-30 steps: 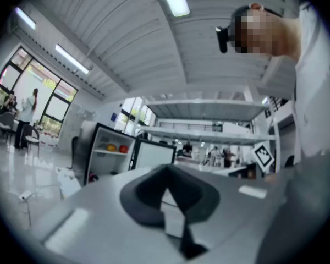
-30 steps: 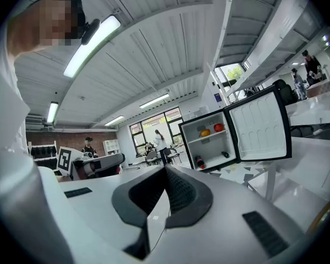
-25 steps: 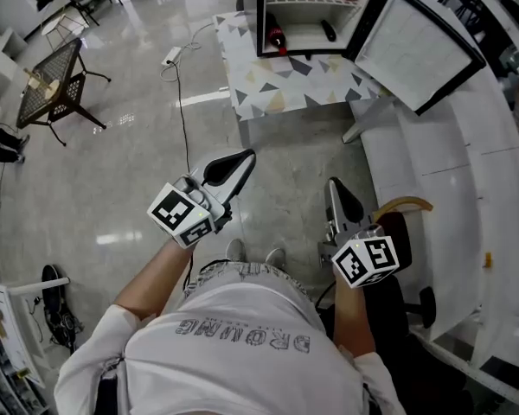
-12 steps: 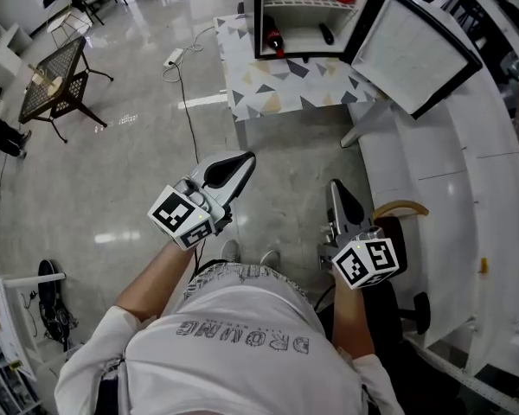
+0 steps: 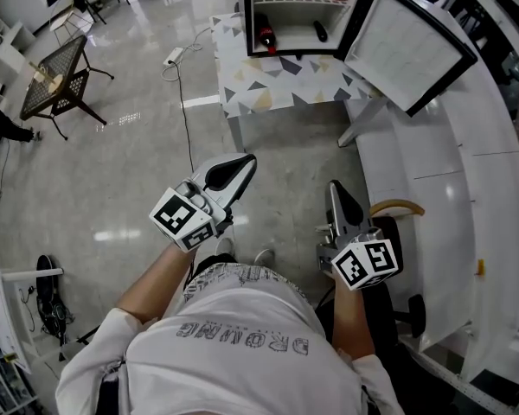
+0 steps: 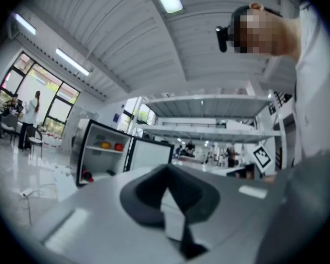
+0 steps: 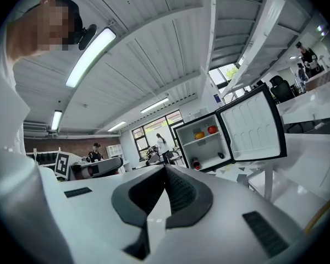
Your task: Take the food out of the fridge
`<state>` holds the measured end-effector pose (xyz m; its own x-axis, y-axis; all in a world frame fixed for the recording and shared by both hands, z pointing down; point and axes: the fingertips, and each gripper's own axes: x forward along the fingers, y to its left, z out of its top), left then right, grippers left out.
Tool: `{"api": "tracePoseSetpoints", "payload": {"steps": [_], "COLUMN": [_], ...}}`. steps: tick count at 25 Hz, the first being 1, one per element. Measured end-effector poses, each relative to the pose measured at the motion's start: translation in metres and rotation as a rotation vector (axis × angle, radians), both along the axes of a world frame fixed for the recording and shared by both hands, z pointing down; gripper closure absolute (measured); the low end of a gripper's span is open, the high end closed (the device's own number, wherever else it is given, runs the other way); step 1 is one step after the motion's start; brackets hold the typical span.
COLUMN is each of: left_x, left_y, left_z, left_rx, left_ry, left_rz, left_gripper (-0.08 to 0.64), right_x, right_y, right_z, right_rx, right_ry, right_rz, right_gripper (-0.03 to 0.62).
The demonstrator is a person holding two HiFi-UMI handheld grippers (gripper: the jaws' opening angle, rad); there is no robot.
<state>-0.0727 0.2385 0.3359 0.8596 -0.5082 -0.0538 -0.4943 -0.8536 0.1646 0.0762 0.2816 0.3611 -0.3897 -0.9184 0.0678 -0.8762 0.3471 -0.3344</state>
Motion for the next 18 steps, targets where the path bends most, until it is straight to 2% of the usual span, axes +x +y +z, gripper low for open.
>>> {"api": "tracePoseSetpoints", "payload": {"steps": [18], "left_x": [0.030], "left_y": [-0.013], "left_z": [0.006], "left_rx": [0.002], "left_ry": [-0.002], "left_rz": [-0.024], "left_gripper": [0.552], "right_x": [0.033], "right_y": [-0.015], "right_z": [0.008], "right_rx": [-0.006], "right_ry": [-0.001], "right_rz": [-0.023], "right_gripper": [0.592]}}
